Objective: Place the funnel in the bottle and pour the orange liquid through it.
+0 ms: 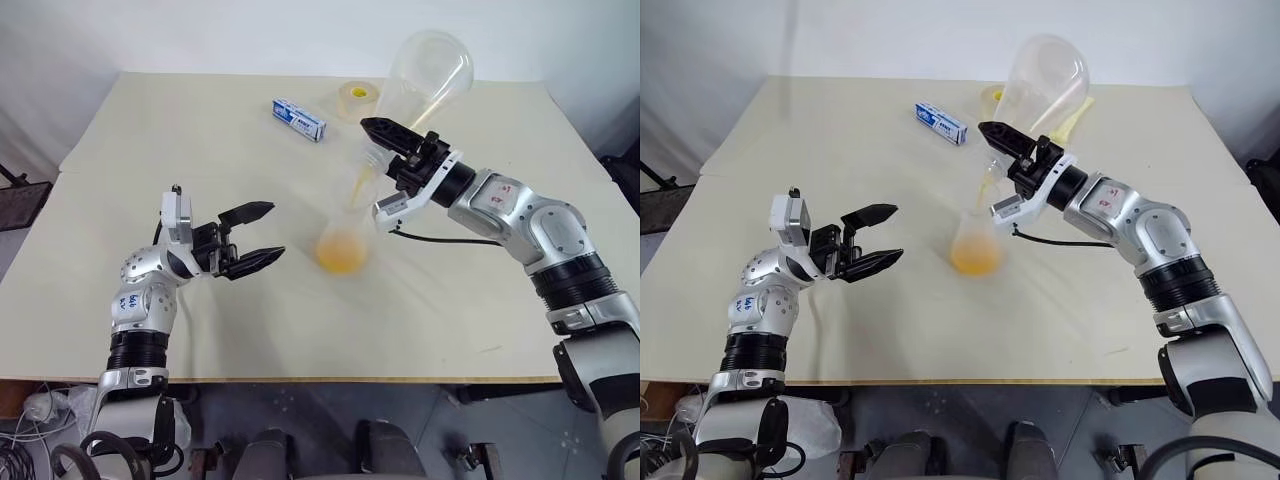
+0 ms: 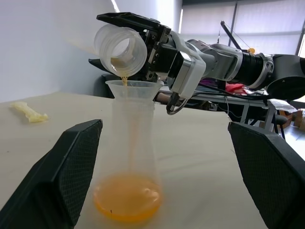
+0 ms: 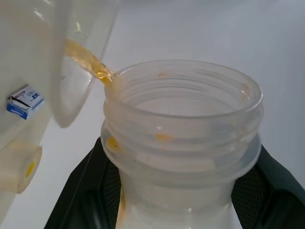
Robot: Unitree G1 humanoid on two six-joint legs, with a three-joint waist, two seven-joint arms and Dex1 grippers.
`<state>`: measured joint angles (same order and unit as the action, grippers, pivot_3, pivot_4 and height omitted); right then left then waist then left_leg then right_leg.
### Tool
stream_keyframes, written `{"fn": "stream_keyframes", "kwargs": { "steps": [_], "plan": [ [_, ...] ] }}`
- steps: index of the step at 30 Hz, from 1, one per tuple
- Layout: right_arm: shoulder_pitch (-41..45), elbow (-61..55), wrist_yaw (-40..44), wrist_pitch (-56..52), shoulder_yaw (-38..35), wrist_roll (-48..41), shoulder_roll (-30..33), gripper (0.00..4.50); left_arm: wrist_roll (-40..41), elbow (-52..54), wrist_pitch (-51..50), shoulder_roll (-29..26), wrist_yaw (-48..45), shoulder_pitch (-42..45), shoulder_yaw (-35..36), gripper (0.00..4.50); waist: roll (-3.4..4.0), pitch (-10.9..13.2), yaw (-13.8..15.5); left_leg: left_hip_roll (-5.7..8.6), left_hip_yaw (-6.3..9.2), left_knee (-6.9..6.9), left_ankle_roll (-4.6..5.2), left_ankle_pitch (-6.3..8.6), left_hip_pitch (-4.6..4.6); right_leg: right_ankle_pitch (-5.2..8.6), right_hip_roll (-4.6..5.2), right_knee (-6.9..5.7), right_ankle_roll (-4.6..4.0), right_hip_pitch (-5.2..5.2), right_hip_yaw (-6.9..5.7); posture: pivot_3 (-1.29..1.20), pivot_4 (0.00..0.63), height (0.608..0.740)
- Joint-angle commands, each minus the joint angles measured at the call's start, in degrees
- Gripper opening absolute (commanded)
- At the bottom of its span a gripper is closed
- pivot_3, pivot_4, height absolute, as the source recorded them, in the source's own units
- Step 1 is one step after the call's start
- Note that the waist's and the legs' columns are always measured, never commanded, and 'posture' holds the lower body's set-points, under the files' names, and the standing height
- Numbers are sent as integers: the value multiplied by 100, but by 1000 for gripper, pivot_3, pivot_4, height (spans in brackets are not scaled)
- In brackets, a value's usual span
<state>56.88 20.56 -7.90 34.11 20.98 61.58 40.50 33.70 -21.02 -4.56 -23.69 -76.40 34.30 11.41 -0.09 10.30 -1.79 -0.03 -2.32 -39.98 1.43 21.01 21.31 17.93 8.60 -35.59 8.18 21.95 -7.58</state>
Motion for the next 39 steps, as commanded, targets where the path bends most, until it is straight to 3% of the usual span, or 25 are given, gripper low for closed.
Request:
{"fn": "stream_keyframes", "kwargs": {
  "steps": [1, 22, 28, 34, 39],
  "plan": [
    [159, -118, -156, 53, -42, -22, 138, 2539, 68, 124, 55, -59, -36, 39, 51, 4500, 0, 0, 2, 0, 0, 0, 0, 0, 0, 0, 0, 0, 0, 0, 0, 0, 150, 740],
    [116, -287, -334, 96, -9, 53, 280, 2539, 63, 137, 46, -61, -73, 43, 29, 4500, 0, 0, 2, -1, 0, 0, 0, 0, 0, 0, 0, 0, 0, 0, 1, 0, 150, 740],
    [23, -253, -138, 23, -200, -472, 170, 2539, 18, 122, 35, -72, -58, 80, 2, 4500, 0, 0, 3, -2, 0, 0, 0, 0, 0, 0, 0, 1, 0, 0, 0, 0, 150, 740],
    [-460, -546, 1113, -108, -731, -2737, -182, 2539, -197, -80, 86, -79, 289, 208, -4, 4500, -1, 1, 11, -2, 3, -1, 0, 0, 0, 0, 0, 1, 0, -3, -2, 0, 150, 740],
    [-778, -1127, 2209, -1651, -1461, -4560, -728, 2539, -302, -115, 145, -93, 389, 233, -30, 4500, -1, 1, 2, -2, 0, -1, 0, 0, 0, 0, -1, 0, 0, -2, -6, 0, 150, 740]
  ]
}}
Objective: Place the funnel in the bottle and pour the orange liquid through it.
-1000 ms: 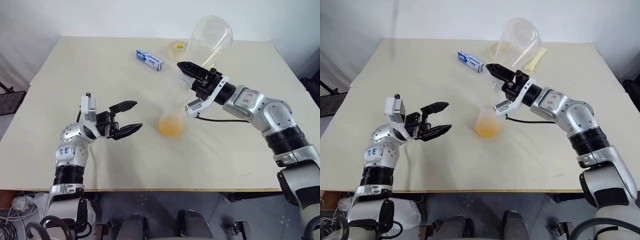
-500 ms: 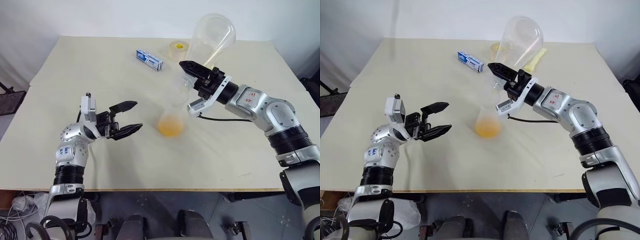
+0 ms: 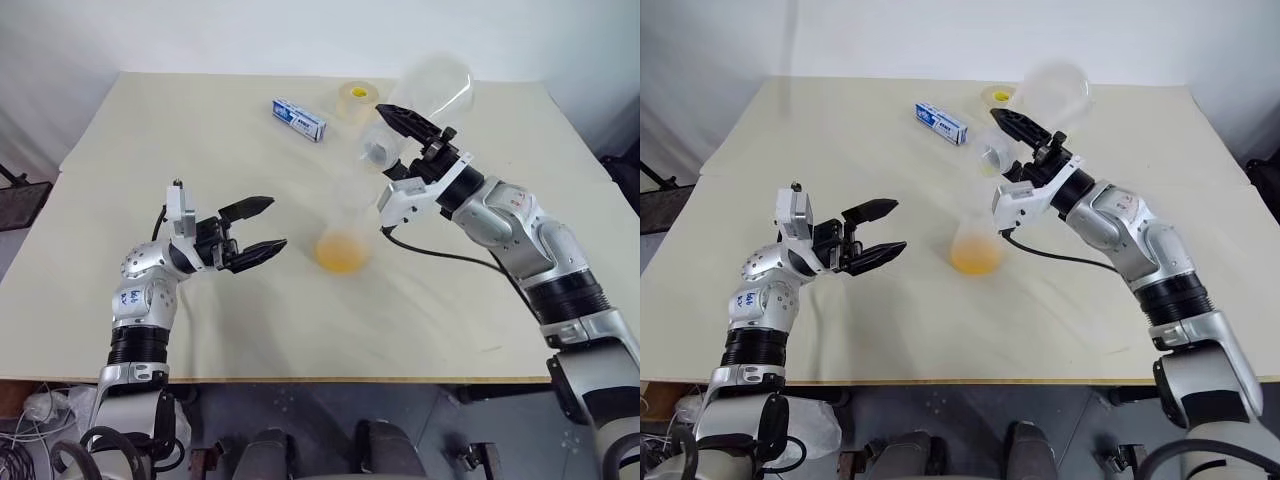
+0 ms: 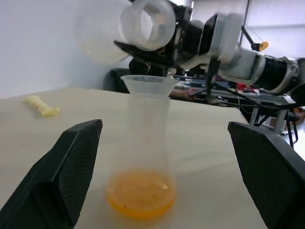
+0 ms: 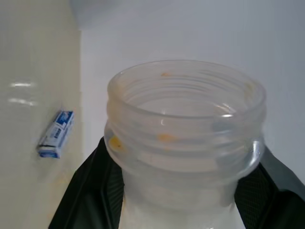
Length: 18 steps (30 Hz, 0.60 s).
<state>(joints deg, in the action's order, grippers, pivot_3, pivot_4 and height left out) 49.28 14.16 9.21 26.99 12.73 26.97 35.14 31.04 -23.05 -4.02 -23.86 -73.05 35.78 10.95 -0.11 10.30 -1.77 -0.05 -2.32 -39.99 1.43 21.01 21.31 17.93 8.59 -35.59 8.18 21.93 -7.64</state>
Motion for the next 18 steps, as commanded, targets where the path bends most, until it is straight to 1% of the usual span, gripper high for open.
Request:
{"fn": "stream_keyframes", "kwargs": {
  "steps": [1, 3, 5, 7, 10, 13, 18],
  "plan": [
    [-64, -590, 667, -1389, -791, -1410, -302, 2539, -30, 95, 80, -76, 61, 86, 16, 4500, 0, 0, 6, -3, 2, 0, 0, 0, 0, 0, 0, 0, 0, 0, -1, 0, 150, 740],
    [-83, -700, 782, -2030, -1128, -1881, -487, 2539, 17, 138, -20, -78, 73, 76, 9, 4500, 0, 0, 24, -3, 4, -3, 0, 0, 0, 0, 0, -1, 0, -2, 0, 0, 150, 740],
    [-86, -682, 829, -2928, -1663, -2579, -677, 2539, 20, 184, -204, -99, 203, 64, 0, 4500, 0, 0, 31, 0, 10, -4, 0, 0, 0, 0, 2, -1, 0, -5, 1, 0, 150, 740],
    [-101, -617, 805, -3701, -2124, -3096, -779, 2539, 68, 258, -371, -110, 288, 60, 10, 4500, 0, 0, 36, 1, 17, -5, 0, 0, 0, 0, 1, -2, 0, -10, 1, 0, 150, 740],
    [-145, -485, 678, -4339, -2738, -3661, -820, 2539, 20, 383, -604, -189, 442, 50, -30, 4500, 1, 0, 28, 3, 19, -3, 0, 0, 0, 0, 1, -2, 0, -11, 1, 0, 150, 740],
    [-221, -229, 569, -4749, -3287, -4127, -810, 2539, 100, 487, -797, -216, 546, 77, 4, 4500, 1, 0, 15, 7, 15, 2, 0, 0, -2, 0, 0, -1, 0, -8, 1, 0, 150, 740],
    [-449, 89, 544, -4657, -3762, -4519, -834, 2539, 40, 722, -1142, -302, 792, 51, -47, 4500, 3, 1, 13, 14, 8, 3, 0, 0, -4, 0, 0, -1, 0, -6, 4, 0, 150, 740]
  ]
}}
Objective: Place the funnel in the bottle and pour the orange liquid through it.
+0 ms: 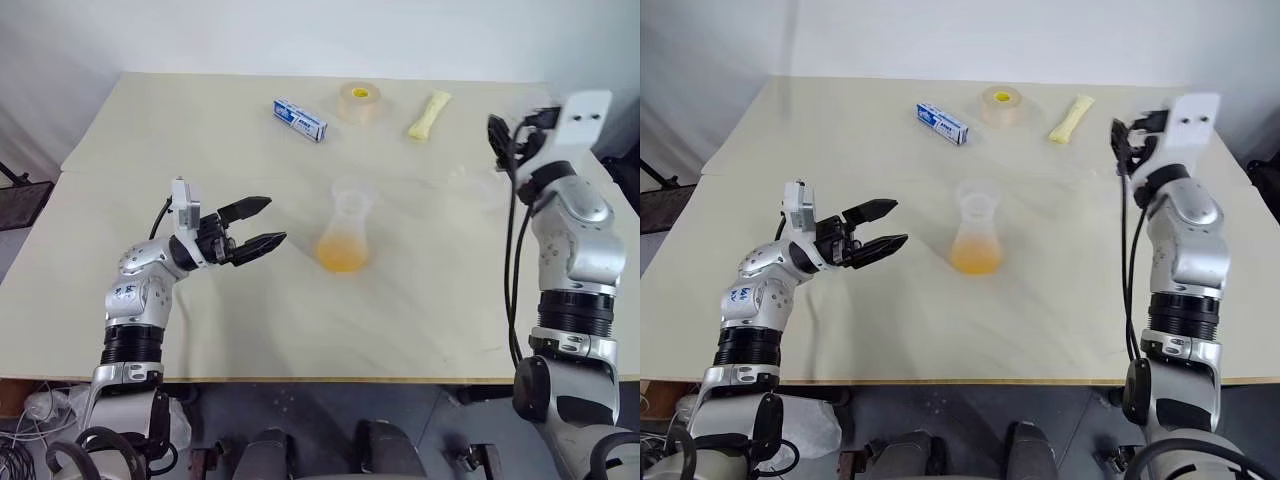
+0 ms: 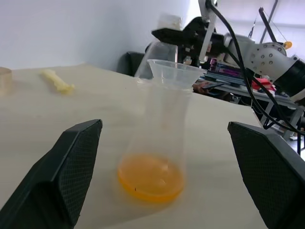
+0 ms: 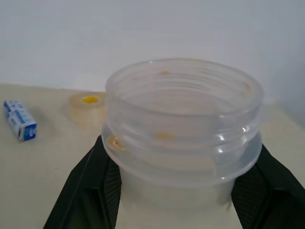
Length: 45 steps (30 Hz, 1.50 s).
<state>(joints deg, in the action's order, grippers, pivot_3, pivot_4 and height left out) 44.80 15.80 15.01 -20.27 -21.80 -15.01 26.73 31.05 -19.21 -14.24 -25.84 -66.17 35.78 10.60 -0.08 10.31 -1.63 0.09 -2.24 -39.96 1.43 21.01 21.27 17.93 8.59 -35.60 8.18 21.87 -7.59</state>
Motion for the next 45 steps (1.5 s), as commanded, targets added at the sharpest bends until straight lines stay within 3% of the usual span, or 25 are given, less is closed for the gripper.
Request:
{"fn": "stream_keyframes", "kwargs": {
  "steps": [1, 10, 16, 27, 32, 34, 38, 45],
  "plan": [
    [-38, -43, -47, 83, -353, -382, -16, 2539, -41, 383, -187, -151, 170, 35, -62, 4500, 4, 2, -3, 0, -2, 0, 0, 0, 0, 0, 0, 0, 0, 1, 1, 0, 150, 740],
    [-478, -66, -28, 303, -173, -410, -183, 2539, -77, 334, -581, -220, 702, 85, -18, 4500, 10, 6, 4, -1, -5, 0, 0, 0, 0, 0, 1, -1, 0, 4, 4, 0, 150, 740],
    [-581, -213, 142, 388, 27, -364, -116, 4475, -126, 350, -617, -281, 811, 77, -30, 4500, 11, 6, -1, 0, -4, 0, 0, 0, 0, 0, 0, -1, 0, 4, 3, 0, 150, 740],
    [134, -351, 512, 652, 114, -477, 233, 4475, -378, 387, -169, -172, 1135, -46, -25, 4500, 13, 7, -2, 1, -5, -1, 0, 0, 0, 0, 0, 0, 0, 4, 2, 0, 150, 740],
    [275, -812, 1223, 379, 201, -892, 468, 4475, -292, 482, -221, -237, 935, -178, -5, 4500, 13, 7, 11, 1, -3, 0, 0, 0, 0, 0, 1, -1, 0, 4, 1, 0, 150, 740],
    [-67, -1311, 1787, 143, 334, -1113, 710, 4475, -291, 483, -129, -265, 919, -226, 71, 4500, 13, 8, 24, 1, -2, -1, 0, 0, 1, 0, 1, 0, 0, 3, 2, 0, 150, 740],
    [-1839, -2982, 3213, -103, 329, -1897, 1285, 4475, -57, 791, -227, -475, 551, -587, 207, 4500, 12, 7, 97, 1, 11, 3, -1, 1, 1, 0, -1, 0, 0, -2, -4, 0, 150, 740],
    [-3375, -3432, 3746, -64, 7, -2104, 1535, 4475, -4, 584, -99, -982, -207, -1007, 320, 4500, 13, 10, 184, 0, -19, -10, 3, 4, -19, 0, -5, 42, 0, -36, -3, 0, 150, 740]
  ]
}}
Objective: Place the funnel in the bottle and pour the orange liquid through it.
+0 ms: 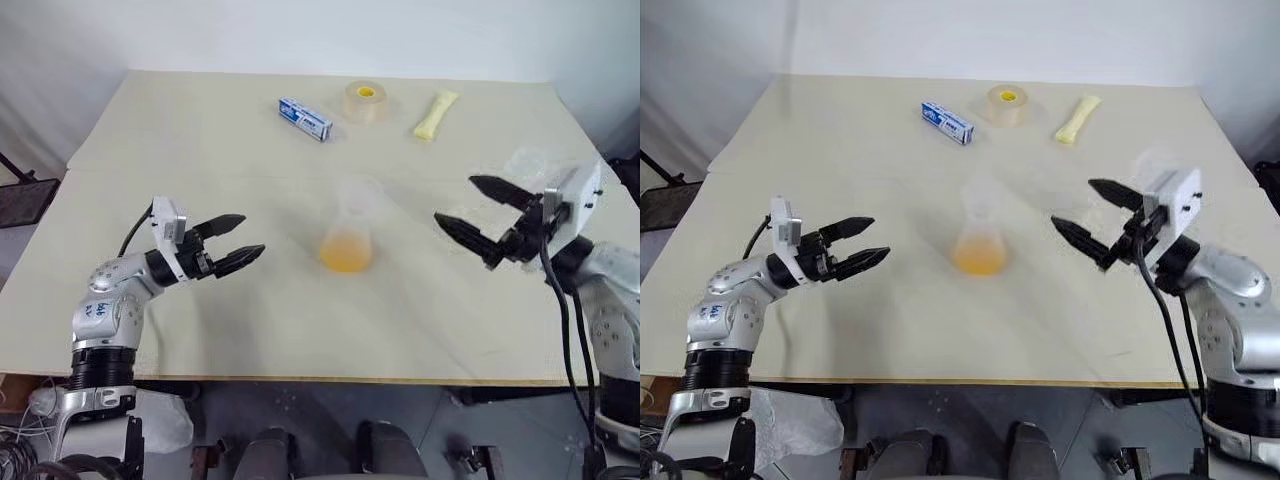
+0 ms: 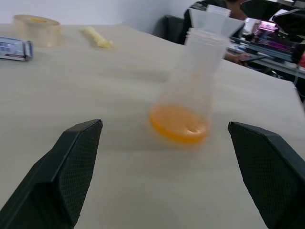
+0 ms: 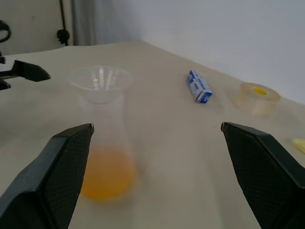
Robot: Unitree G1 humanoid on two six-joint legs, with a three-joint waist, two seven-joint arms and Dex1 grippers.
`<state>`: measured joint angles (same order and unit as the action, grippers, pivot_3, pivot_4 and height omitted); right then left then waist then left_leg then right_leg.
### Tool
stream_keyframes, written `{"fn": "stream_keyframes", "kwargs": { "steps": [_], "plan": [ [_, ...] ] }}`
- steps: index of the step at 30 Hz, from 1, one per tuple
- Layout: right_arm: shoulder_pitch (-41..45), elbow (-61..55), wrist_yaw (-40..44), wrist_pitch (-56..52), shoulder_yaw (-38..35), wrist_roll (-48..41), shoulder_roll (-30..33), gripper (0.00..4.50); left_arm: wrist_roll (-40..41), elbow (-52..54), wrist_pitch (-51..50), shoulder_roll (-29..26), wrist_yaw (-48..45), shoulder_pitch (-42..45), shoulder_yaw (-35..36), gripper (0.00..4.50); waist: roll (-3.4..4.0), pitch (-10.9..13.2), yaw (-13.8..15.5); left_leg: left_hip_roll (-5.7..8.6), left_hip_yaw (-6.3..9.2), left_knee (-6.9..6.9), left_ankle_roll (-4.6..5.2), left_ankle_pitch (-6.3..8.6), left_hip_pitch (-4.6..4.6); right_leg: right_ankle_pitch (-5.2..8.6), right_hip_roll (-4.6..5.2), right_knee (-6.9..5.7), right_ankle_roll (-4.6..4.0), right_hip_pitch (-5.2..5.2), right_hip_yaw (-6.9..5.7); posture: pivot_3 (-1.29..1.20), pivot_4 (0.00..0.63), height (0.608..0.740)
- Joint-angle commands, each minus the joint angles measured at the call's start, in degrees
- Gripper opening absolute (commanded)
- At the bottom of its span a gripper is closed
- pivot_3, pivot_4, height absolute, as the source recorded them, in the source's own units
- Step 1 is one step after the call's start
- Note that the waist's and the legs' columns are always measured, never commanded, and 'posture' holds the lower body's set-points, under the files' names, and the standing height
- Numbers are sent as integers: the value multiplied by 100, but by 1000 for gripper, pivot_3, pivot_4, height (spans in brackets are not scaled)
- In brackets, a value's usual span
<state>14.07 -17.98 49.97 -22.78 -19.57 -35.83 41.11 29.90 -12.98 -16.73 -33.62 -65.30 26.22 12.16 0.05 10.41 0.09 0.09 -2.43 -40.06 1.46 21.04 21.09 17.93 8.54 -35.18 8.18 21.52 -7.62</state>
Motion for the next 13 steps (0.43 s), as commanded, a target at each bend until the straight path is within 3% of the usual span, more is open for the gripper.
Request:
{"fn": "stream_keyframes", "kwargs": {
  "steps": [1, 7, 13],
  "plan": [
    [-424, 31, 341, 285, -205, 46, 127, 4475, 92, -115, 206, -251, -374, -66, 169, 4500, 0, 0, 31, -1, 2, 0, 0, 0, 1, 0, -1, 7, 0, -3, 0, 0, 150, 740],
    [-952, 684, 965, 938, -89, 433, 191, 4475, 14, -649, 481, -461, -795, 19, 179, 4500, 0, 0, 97, 6, -5, 0, 1, -1, 5, -1, 2, 13, 1, 0, 2, 0, 150, 740],
    [-985, 891, 865, 1197, 27, 624, 11, 4475, 159, -691, 512, -437, -946, 114, 246, 4500, 0, 0, 116, 4, -7, -2, 1, -1, 5, -1, 1, 12, 2, 0, 2, 0, 150, 740]
  ]
}}
